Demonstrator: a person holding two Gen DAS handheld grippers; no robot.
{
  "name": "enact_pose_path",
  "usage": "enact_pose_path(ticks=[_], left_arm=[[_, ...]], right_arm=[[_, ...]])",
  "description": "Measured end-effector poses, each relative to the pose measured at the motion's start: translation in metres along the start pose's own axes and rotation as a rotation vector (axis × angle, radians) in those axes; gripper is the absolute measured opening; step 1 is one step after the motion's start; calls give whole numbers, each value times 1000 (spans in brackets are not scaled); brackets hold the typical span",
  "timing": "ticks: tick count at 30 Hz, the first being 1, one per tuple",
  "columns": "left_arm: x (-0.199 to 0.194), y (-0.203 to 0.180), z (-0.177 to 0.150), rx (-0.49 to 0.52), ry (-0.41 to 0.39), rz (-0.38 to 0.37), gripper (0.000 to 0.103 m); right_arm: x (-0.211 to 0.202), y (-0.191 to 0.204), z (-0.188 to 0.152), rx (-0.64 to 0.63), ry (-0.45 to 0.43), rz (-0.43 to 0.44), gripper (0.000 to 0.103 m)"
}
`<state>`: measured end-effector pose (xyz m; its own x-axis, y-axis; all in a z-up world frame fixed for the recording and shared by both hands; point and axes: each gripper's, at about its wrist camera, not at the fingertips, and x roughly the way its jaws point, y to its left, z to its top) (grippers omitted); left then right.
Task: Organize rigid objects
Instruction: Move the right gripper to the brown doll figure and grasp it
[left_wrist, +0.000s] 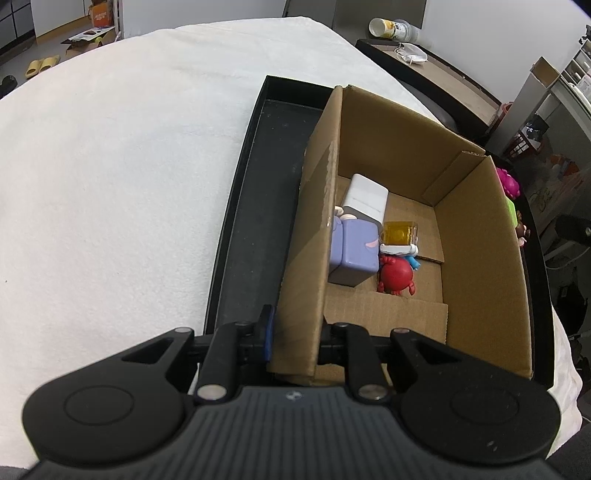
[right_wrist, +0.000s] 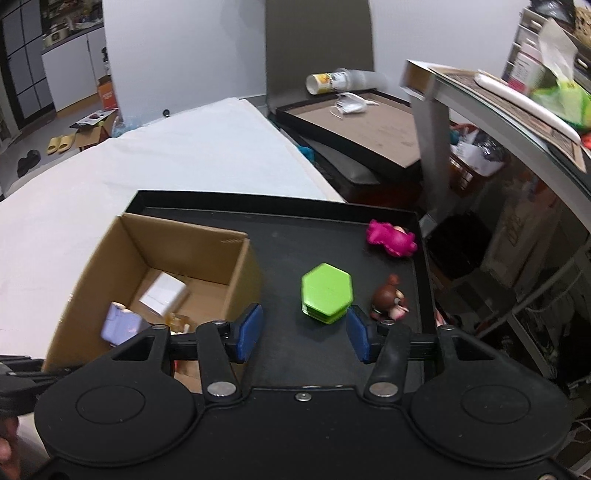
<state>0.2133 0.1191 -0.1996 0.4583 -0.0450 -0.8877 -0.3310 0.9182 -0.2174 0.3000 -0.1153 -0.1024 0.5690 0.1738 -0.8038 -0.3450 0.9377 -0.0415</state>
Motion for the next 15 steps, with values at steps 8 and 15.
enact_pose_path(ticks=[8, 15], left_arm=[[-10, -1, 4, 0, -13, 4, 19], [-20, -2, 0, 2, -34, -1, 18]], right_arm=[[2, -33, -11, 55, 11, -21, 51], [6, -62, -20, 137, 23, -27, 51]])
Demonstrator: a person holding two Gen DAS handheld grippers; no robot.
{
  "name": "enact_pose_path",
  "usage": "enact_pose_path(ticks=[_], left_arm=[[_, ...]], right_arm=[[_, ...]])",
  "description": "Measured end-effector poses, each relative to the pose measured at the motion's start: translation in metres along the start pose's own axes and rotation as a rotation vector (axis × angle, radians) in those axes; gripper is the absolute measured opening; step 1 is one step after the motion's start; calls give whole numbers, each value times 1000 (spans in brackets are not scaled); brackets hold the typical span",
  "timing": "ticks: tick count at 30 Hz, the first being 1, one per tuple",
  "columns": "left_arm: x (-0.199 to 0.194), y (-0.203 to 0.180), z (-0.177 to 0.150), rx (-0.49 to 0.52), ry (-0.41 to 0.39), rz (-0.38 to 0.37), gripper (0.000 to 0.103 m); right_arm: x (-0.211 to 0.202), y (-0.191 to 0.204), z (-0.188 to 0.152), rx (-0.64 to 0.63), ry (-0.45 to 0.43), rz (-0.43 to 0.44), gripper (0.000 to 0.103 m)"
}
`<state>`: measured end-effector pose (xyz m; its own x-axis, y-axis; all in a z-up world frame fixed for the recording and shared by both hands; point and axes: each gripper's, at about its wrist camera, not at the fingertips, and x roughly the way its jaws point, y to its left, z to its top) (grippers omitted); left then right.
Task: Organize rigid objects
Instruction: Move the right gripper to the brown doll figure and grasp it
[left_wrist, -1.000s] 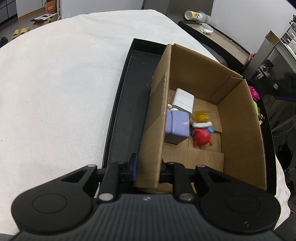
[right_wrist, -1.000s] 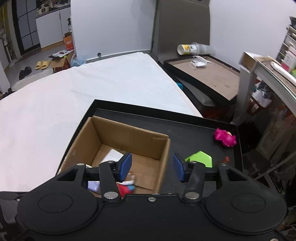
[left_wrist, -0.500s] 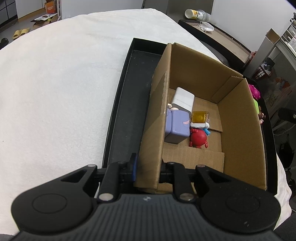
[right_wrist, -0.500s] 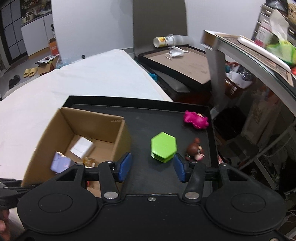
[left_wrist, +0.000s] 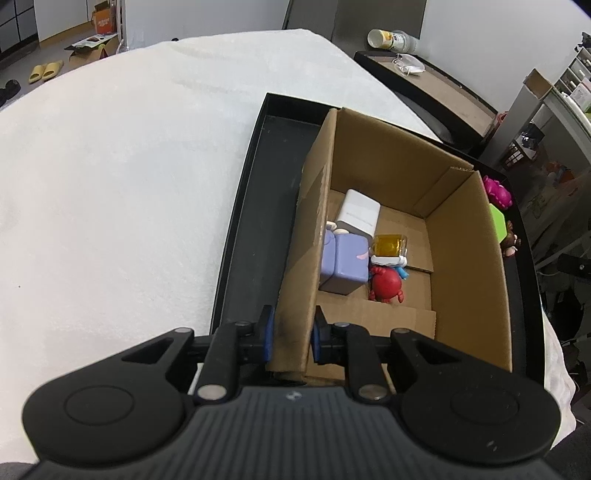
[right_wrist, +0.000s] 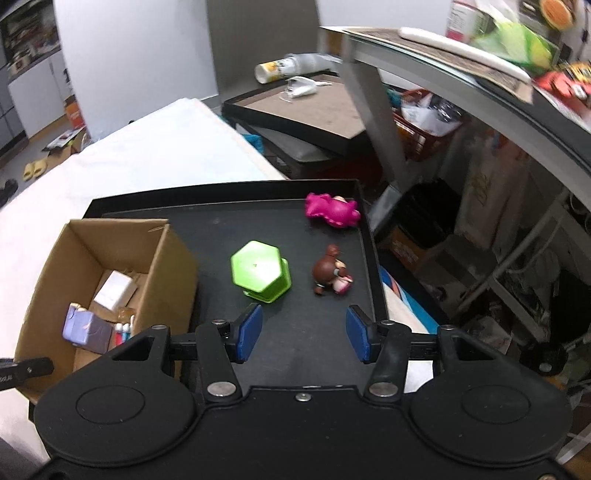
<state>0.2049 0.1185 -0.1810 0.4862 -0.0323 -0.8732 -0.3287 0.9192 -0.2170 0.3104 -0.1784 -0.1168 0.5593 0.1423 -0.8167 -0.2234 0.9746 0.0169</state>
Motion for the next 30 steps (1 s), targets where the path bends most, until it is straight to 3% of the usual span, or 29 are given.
enact_pose_path(ticks=[15, 30], left_arm=[[-3, -6, -4, 27, -20, 21, 13], [3, -9, -4, 33, 2, 50, 13]], right_arm=[[33, -34, -10, 117, 16, 32, 52], [76, -22, 6, 31, 5, 50, 65]])
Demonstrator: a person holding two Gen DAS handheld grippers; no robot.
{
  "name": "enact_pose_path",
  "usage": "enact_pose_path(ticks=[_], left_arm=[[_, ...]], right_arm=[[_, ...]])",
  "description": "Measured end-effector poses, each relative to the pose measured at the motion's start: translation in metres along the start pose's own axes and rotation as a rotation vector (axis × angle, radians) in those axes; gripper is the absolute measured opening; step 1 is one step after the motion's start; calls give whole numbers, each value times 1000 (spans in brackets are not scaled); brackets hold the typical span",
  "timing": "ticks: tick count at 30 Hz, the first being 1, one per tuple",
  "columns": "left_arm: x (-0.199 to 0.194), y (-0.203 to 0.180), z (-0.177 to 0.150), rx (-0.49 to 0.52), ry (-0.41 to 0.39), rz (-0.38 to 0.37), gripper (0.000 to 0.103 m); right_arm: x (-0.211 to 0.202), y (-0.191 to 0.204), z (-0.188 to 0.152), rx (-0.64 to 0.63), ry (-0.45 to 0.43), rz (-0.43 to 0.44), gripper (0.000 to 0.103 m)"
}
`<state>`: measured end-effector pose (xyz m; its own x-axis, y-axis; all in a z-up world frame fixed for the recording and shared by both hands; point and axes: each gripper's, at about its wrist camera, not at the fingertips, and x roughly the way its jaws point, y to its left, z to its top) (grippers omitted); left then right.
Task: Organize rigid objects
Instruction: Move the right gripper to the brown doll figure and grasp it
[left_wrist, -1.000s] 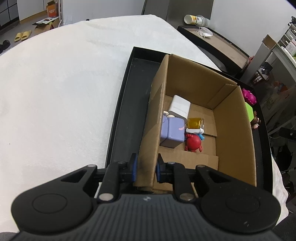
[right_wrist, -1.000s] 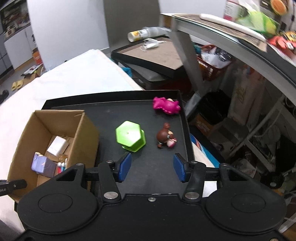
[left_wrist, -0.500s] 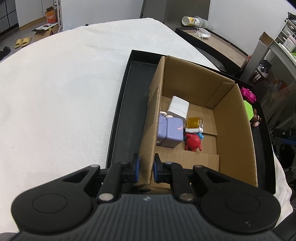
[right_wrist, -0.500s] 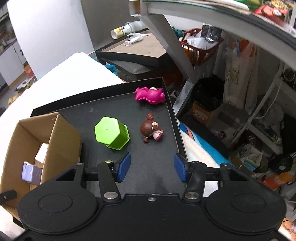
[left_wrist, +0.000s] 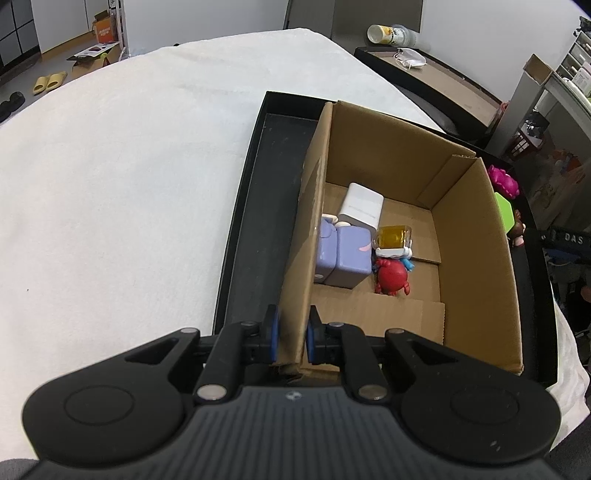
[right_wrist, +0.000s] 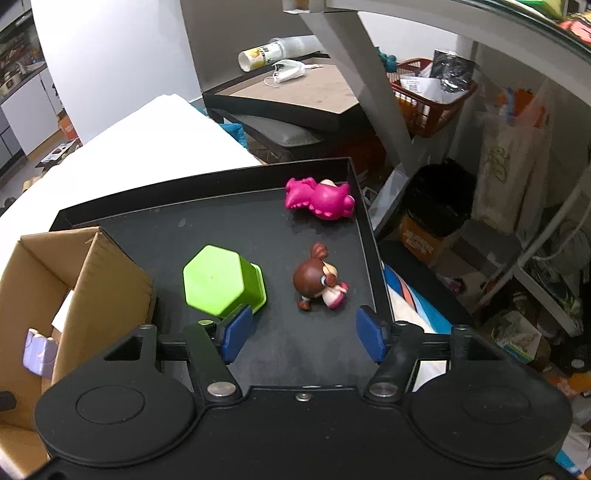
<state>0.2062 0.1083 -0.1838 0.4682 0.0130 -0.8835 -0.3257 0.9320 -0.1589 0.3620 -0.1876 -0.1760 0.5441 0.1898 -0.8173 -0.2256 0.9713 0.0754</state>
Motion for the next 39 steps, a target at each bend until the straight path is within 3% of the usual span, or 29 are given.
enact_pose_path(ticks=[23, 25, 27, 29, 39], left_arm=[[7, -4, 0, 4, 21, 28, 13], [7, -4, -1, 4, 21, 28, 13], [7, -4, -1, 4, 20, 28, 13], [7, -4, -1, 6, 21, 30, 13], [6, -4, -1, 6, 23, 28, 13]], right_arm=[[45, 2, 15, -26, -22, -4, 68], [48, 1, 15, -27, -23, -19, 63], [51, 1, 15, -28, -11, -36, 43], [51, 0, 14, -20, 1, -29, 35], [36, 5, 2, -38, 23, -16, 35]])
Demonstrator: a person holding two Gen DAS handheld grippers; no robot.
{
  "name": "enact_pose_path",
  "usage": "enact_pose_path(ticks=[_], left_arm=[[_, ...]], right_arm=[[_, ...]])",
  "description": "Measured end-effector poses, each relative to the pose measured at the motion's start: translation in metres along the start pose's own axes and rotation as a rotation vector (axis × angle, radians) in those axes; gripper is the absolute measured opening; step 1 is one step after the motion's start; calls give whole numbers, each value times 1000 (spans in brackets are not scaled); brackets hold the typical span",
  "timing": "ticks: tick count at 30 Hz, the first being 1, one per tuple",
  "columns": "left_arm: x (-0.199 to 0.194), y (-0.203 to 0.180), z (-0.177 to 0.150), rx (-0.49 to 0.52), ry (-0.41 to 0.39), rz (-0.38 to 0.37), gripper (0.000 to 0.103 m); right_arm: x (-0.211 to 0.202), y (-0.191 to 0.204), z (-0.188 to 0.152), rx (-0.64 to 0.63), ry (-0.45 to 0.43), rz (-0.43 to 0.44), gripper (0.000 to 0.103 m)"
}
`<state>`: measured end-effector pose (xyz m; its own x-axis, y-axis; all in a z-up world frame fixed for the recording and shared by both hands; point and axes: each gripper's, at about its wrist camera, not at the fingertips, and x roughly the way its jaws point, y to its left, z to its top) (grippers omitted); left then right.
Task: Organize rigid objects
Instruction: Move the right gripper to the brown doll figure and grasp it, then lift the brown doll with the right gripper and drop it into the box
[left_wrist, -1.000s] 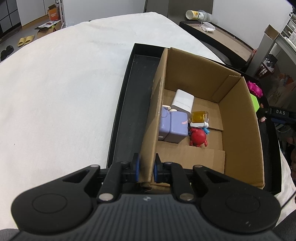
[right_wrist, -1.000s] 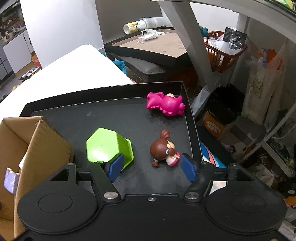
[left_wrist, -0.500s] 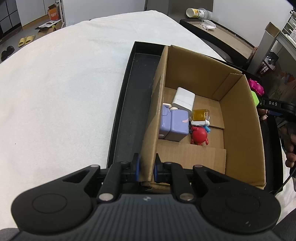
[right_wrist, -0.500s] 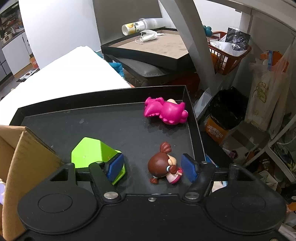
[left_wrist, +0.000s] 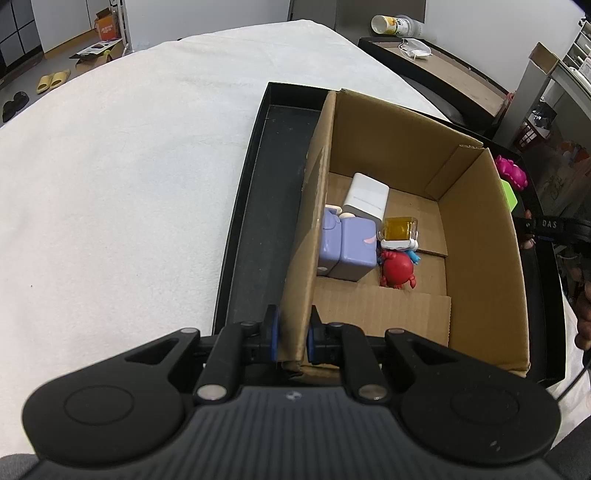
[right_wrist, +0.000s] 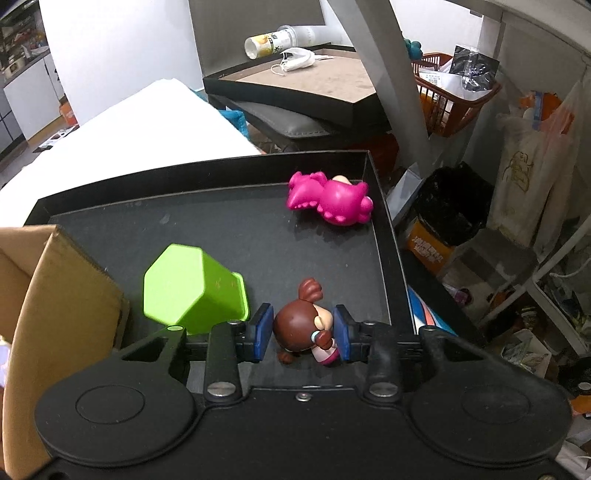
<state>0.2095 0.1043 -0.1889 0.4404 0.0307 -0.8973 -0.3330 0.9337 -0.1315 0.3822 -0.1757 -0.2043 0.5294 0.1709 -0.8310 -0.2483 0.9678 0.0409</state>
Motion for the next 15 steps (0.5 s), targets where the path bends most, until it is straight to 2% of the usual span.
enact_pose_path(ticks=[6, 15], left_arm=[[0, 1, -1, 1, -1, -4, 13], [-2, 2, -2, -10, -2, -13, 14]], right_arm=[[-16, 0, -6, 6, 3, -13, 35], [-45, -3, -5, 40, -46, -25, 35]])
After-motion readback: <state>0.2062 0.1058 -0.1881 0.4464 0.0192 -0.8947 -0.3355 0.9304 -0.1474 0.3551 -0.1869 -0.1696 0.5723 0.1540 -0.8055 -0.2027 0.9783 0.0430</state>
